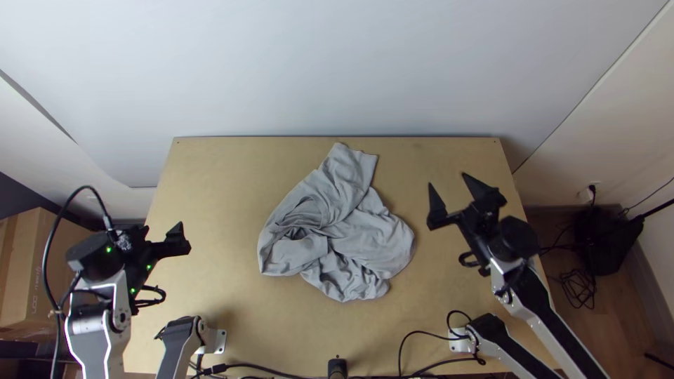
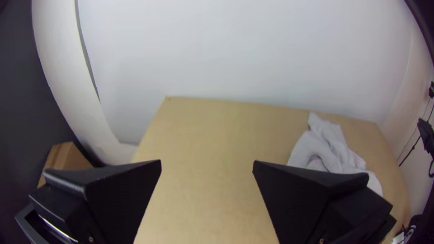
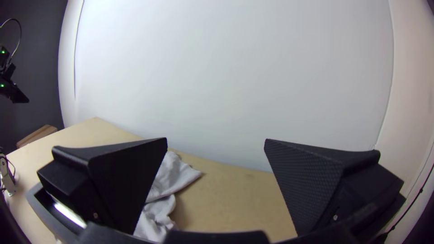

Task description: Fold the t-shirt

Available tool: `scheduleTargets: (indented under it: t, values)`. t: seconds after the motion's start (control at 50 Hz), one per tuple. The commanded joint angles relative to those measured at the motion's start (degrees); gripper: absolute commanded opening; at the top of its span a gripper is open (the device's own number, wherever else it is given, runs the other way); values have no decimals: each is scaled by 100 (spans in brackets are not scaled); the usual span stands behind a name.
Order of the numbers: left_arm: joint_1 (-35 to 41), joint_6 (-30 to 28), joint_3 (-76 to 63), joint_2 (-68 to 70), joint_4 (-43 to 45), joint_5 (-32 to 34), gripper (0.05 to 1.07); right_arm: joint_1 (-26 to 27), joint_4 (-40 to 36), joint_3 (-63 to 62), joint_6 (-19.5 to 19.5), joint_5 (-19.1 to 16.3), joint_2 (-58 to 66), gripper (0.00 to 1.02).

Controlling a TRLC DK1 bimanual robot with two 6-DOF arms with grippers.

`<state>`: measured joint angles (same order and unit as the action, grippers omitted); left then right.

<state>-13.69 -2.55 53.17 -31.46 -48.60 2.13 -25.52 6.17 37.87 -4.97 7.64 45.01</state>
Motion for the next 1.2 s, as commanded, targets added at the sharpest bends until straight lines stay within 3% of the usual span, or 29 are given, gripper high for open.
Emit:
scheduleTargets:
  t: [0.0,0.22,0.3,0.48,0.7,0.86,1.06,1.18]
  values:
    - [60,176,317,-246,-457,33,103,-340,-108,722,-13,229,904,99]
    - [51,316,423,-141,-1090,33,103,-665,-758,2111,831,291,2732,99]
    - [-37,369,475,-106,-1249,42,103,-832,-934,2471,1174,291,3189,94]
    - [-90,492,616,-79,-1723,51,103,-1043,-2569,3825,2202,212,4437,98]
    - [-151,483,405,-44,-2242,59,103,-1245,-3544,5011,2888,194,5501,98]
    - [-169,483,387,53,-2338,59,103,-1236,-5381,6532,3609,-34,6784,98]
    - [-213,474,405,17,-2541,59,103,-1298,-7965,9256,3573,-114,8665,98]
    - [-213,457,387,35,-2681,174,103,-1377,-7710,9309,3582,-140,8849,98]
